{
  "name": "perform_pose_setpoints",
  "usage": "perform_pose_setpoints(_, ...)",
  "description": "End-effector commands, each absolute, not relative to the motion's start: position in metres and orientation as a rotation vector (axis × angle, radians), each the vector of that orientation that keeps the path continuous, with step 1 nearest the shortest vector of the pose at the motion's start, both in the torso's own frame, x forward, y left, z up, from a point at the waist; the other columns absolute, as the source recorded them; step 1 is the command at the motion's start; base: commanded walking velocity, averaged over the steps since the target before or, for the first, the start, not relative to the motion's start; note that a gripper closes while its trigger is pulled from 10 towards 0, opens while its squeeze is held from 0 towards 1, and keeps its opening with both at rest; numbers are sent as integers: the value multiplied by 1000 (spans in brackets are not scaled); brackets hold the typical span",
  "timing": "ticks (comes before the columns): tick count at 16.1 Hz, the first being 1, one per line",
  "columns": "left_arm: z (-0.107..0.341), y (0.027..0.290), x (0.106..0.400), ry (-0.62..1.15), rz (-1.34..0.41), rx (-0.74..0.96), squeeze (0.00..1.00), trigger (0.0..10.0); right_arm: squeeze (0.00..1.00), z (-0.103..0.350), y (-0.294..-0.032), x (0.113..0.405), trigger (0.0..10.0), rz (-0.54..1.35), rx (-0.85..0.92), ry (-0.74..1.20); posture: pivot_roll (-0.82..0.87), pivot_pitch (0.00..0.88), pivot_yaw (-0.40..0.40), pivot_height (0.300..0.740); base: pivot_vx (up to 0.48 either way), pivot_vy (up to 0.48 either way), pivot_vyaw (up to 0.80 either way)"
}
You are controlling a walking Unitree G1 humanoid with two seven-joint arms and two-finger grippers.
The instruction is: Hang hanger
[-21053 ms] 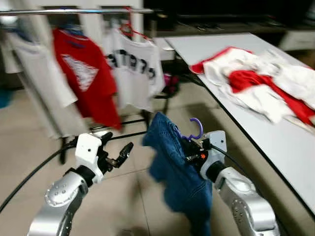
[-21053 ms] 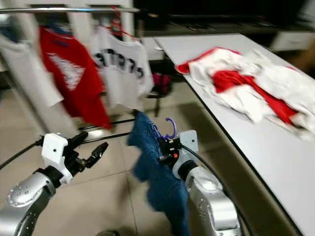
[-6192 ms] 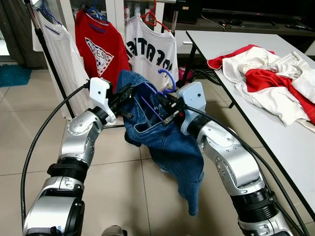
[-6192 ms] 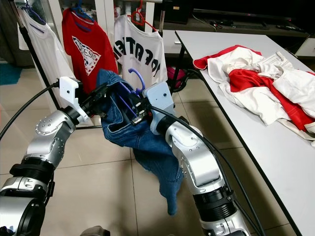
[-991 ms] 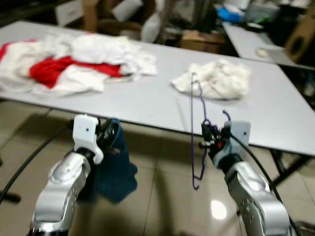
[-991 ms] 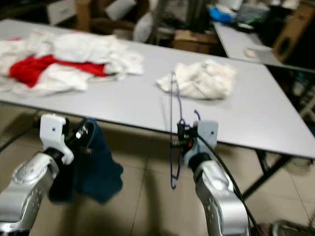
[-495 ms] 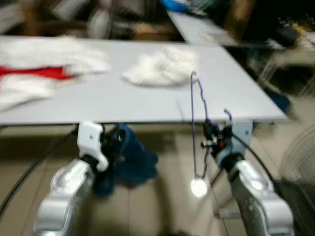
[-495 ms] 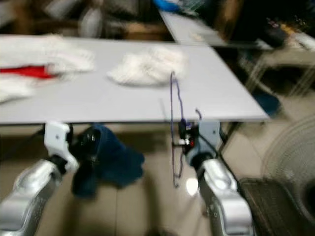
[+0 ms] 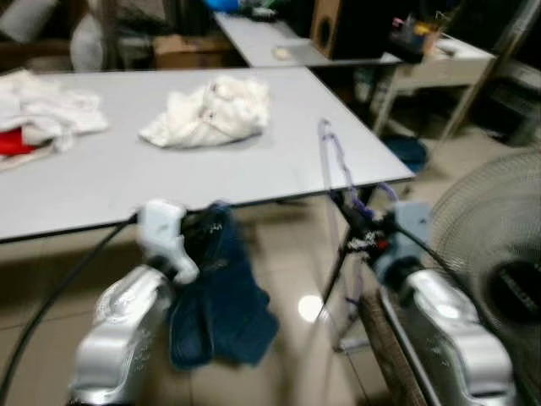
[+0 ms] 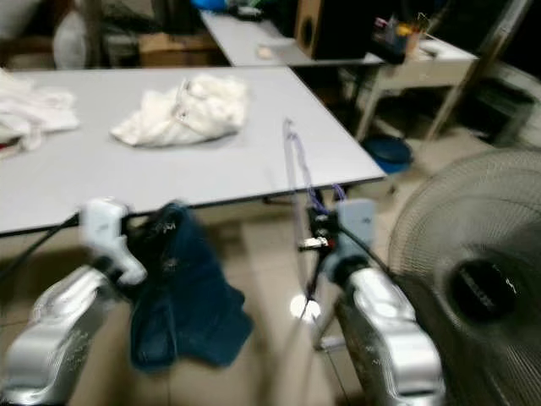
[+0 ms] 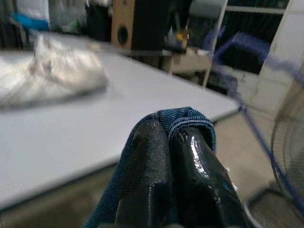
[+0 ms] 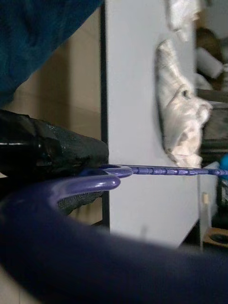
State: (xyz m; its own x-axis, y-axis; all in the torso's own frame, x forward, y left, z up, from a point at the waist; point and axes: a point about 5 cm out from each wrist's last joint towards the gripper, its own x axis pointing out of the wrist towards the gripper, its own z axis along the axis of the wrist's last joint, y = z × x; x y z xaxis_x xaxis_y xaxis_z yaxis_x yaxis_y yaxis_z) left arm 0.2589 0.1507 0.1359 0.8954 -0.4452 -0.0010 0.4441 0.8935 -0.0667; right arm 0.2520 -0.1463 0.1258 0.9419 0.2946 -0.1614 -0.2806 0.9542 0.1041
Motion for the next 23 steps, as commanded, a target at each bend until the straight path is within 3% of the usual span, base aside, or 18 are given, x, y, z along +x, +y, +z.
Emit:
perform_pose_setpoints(1,151,158,262,-42,-444,-43,0,10000,0,135,-137,255,10000,350,80,129,-57,0,-51,740,480,0,0)
perform_pose_setpoints(7,171,164,272,-106,-439,-41,0,10000,0,142,-136,259,10000,371,93,85,-50,0,-54,740,480,0,0)
perform_pose_setpoints(11,147,166,262,2,-471,0,0,10000,0,140,-131,258,10000,398,84,88,-50,0,-65,740,103,0,0)
perform_pose_setpoints(23,150,175,262,-4,-452,-1,0,10000,0,135,-123,262,10000,415,90,89,-20,0,-67,740,0,478,0)
